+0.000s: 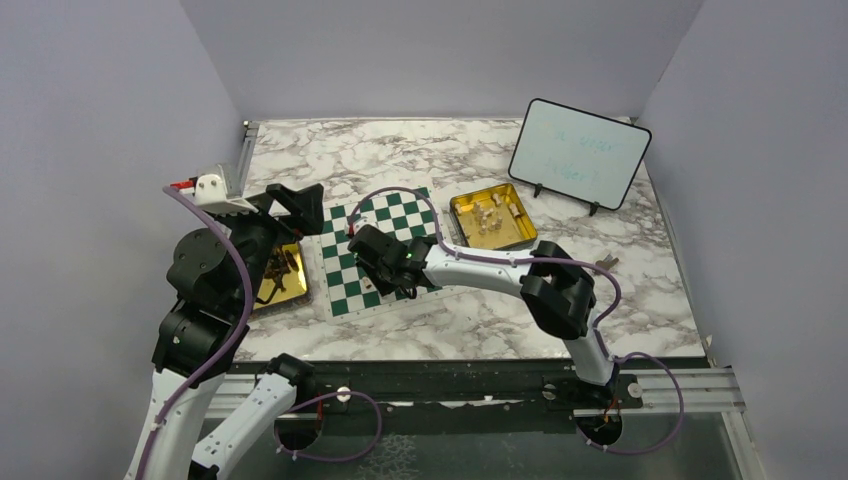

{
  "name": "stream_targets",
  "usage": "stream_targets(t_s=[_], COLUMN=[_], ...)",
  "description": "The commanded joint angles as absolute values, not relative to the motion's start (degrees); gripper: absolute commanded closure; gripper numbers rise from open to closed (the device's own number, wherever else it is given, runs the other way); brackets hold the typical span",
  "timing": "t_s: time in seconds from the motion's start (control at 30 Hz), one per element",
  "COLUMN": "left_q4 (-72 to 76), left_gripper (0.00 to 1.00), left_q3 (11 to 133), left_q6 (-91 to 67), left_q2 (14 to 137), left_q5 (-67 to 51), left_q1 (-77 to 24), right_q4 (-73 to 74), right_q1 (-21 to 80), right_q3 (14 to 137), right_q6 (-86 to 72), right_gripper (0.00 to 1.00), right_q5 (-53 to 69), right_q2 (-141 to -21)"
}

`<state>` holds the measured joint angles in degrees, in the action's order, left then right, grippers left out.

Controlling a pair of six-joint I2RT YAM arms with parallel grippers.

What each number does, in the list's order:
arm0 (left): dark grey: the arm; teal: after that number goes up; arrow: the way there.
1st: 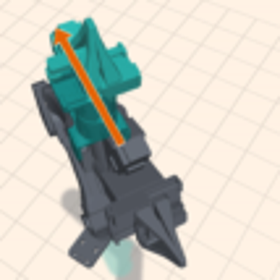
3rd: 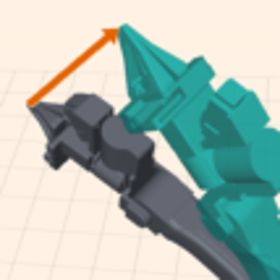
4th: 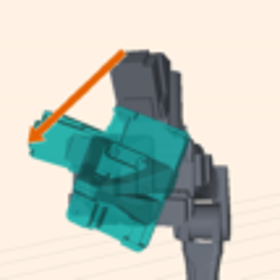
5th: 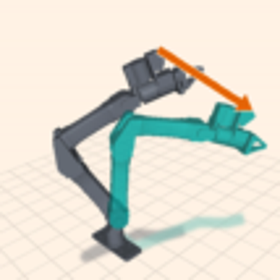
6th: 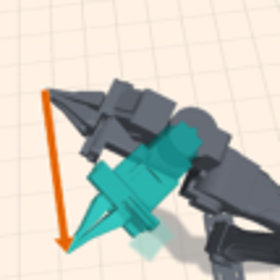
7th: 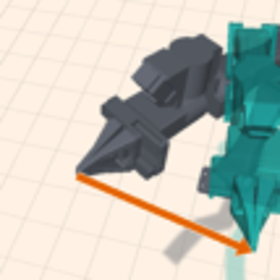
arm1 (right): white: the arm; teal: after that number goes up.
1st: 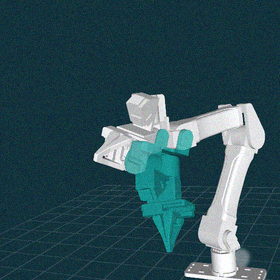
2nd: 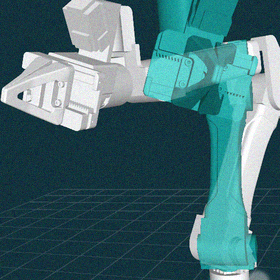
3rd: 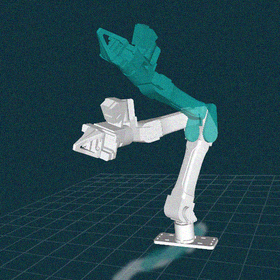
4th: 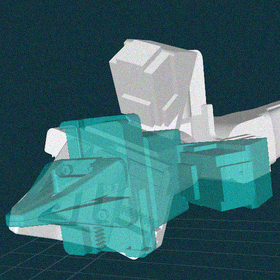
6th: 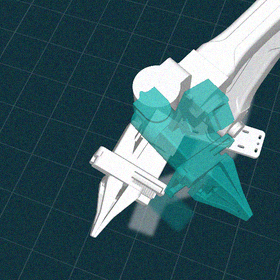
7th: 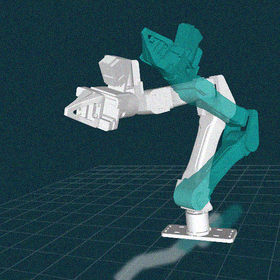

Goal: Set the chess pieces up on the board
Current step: Place the chess piece on the chessboard.

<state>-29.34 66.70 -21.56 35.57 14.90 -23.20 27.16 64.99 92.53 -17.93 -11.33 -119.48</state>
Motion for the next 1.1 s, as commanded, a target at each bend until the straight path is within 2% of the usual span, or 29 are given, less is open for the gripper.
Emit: stream_targets(t_s=[0.0, 0.83, 1.07], left_q4=[-28.85, -28.52, -28.5], left_gripper=[0.01, 0.01, 0.01], left_q3=[66.01, 65.3, 65.21], left_q6=[-20.65, -20.59, -20.39], left_q2=[34.81, 34.86, 34.83], left_q5=[16.42, 16.61, 16.61], left_q1=[-22.94, -22.94, -22.94], right_q4=[29.22, 29.53, 29.14], right_q1=[65.92, 66.62, 66.62], right_q3=[94.42, 94.21, 93.86], right_q6=[-17.85, -18.01, -18.6], right_gripper=[0.88, 0.85, 0.76], right_q5=[-14.19, -16.18, -15.6], right_q2=[-120.67, -121.28, -121.38])
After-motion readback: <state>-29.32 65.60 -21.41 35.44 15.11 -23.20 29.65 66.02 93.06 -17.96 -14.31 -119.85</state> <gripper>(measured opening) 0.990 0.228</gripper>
